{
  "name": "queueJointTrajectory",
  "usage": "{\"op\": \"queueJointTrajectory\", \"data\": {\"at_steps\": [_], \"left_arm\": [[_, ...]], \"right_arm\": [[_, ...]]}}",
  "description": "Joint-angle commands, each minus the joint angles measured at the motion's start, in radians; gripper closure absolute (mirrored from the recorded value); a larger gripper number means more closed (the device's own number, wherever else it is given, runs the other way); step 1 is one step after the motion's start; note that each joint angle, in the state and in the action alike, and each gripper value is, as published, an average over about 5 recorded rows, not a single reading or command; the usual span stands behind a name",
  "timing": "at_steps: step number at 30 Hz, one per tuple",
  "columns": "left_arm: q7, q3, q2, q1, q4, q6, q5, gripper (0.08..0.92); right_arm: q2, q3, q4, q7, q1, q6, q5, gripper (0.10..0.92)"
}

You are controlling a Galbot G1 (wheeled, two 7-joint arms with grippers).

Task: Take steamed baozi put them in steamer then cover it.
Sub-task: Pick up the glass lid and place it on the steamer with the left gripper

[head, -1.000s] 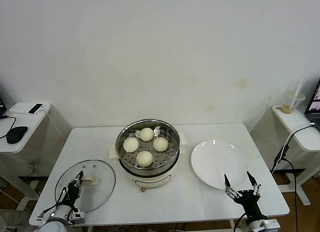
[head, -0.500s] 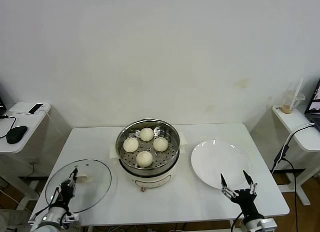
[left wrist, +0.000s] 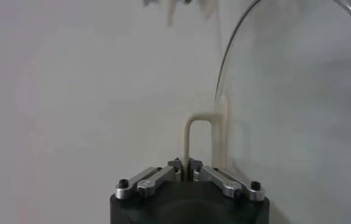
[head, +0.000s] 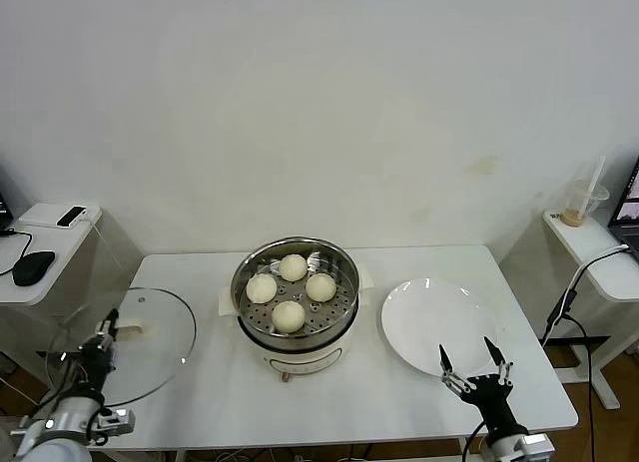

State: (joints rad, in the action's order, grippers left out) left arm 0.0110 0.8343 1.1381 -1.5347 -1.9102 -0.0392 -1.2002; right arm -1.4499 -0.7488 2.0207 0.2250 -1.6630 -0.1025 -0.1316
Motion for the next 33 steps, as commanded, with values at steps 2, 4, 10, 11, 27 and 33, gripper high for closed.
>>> {"op": "queueJointTrajectory", "data": {"at_steps": [2, 4, 10, 11, 27, 33], "left_arm": [[-0.061, 0.000, -0.040, -0.025, -0.224, -0.105, 0.153, 0.861], [-0.073, -0.027, -0.060, -0.024, -0.267, -0.124, 0.175, 0.861], [-0.129, -0.154, -0.113, 0.038, -0.328, -0.174, 0.204, 0.861], [-0.131, -0.184, -0.115, 0.057, -0.326, -0.182, 0.206, 0.861], [-0.230, -0.490, -0.003, 0.303, -0.207, -0.283, 0.001, 0.861], [-0.243, -0.570, 0.073, 0.391, -0.084, -0.288, -0.083, 0.861]], "right_arm": [[0.000, 0.006, -0.019, -0.002, 0.000, -0.013, 0.035, 0.203], [0.001, 0.011, -0.020, -0.001, 0.000, -0.011, 0.034, 0.203], [0.003, 0.031, -0.023, 0.000, 0.005, -0.005, 0.049, 0.203], [0.004, 0.036, -0.020, 0.000, 0.004, -0.004, 0.053, 0.203], [-0.003, 0.140, -0.015, -0.008, 0.021, 0.024, 0.169, 0.203], [-0.004, 0.146, -0.045, -0.007, 0.029, 0.020, 0.191, 0.203]]}}
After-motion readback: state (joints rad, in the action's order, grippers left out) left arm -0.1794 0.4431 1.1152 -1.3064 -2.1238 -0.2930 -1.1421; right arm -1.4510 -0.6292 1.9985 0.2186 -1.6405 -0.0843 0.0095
